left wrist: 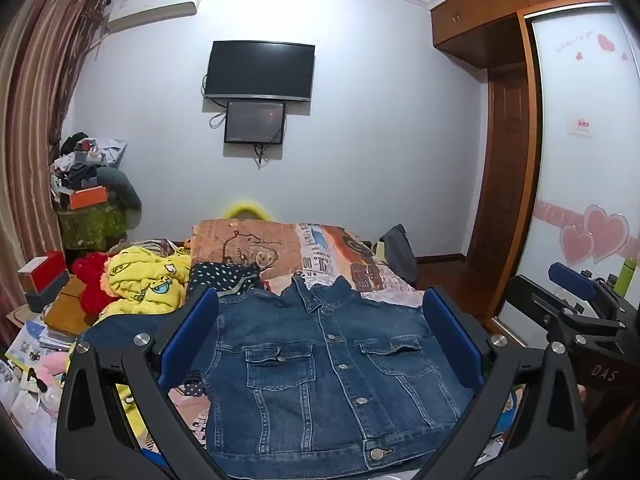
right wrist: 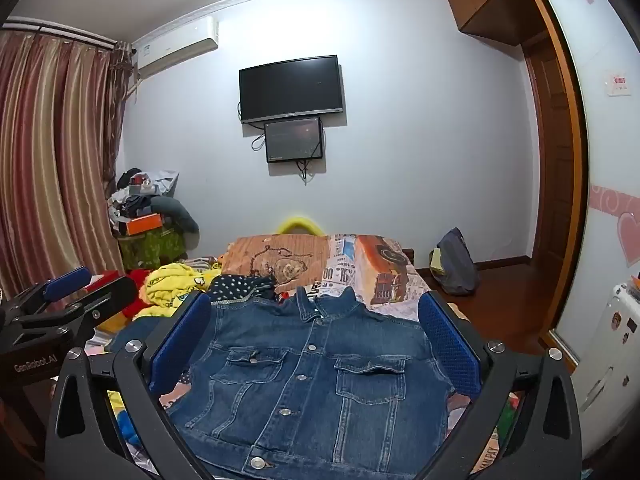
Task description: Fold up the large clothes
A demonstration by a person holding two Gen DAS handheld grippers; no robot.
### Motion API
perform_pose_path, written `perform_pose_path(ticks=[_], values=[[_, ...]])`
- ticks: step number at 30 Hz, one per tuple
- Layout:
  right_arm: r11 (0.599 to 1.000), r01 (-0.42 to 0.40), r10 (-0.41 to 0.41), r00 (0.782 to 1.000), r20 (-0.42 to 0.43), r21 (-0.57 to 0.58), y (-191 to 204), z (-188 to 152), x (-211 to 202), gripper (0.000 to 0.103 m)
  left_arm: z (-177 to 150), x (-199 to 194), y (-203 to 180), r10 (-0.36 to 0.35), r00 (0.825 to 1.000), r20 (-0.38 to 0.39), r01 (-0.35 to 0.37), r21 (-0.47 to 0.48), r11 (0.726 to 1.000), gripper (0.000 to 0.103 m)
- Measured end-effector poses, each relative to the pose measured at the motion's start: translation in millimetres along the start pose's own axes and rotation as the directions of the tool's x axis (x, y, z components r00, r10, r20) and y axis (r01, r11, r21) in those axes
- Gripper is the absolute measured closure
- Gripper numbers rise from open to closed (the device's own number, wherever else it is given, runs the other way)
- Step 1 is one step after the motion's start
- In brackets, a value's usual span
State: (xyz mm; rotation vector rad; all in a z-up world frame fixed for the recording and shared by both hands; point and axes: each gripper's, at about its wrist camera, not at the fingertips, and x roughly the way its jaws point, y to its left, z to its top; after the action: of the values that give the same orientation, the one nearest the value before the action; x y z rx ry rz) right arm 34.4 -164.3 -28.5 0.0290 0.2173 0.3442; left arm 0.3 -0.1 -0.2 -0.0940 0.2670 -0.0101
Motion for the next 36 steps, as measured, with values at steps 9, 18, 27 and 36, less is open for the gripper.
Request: perform_pose_path(ticks=[9,18,27,36], values=[[1.000,-0.002,0.002,1.000,-0.009,0.005,-1,2,0,0.000,1,-2,7,-0.050,0.998,-0.031,0.050,-0.005,0.999,0.001],[1.000,0.000,0.000,1.000,-0.013,0.015,-4,2,3,0.000,-5,8,4,0.039,0.999,-0.008,-0.039,-0.007,0.999,0.001],[1.000,-0.001,0.001,1.000,-0.014,0.016,-4,2,3,0.000,-6,10,6,0.054,0.998,-0.010,-0.054,-0.009,0.998,0.001],[1.000,0.005,-0.005,1.000,-0.019,0.011,-5,2,4,0.000,-7,10,7,0.046,0.999,-0.016,-0.046,-0.018,0.999,0.000]])
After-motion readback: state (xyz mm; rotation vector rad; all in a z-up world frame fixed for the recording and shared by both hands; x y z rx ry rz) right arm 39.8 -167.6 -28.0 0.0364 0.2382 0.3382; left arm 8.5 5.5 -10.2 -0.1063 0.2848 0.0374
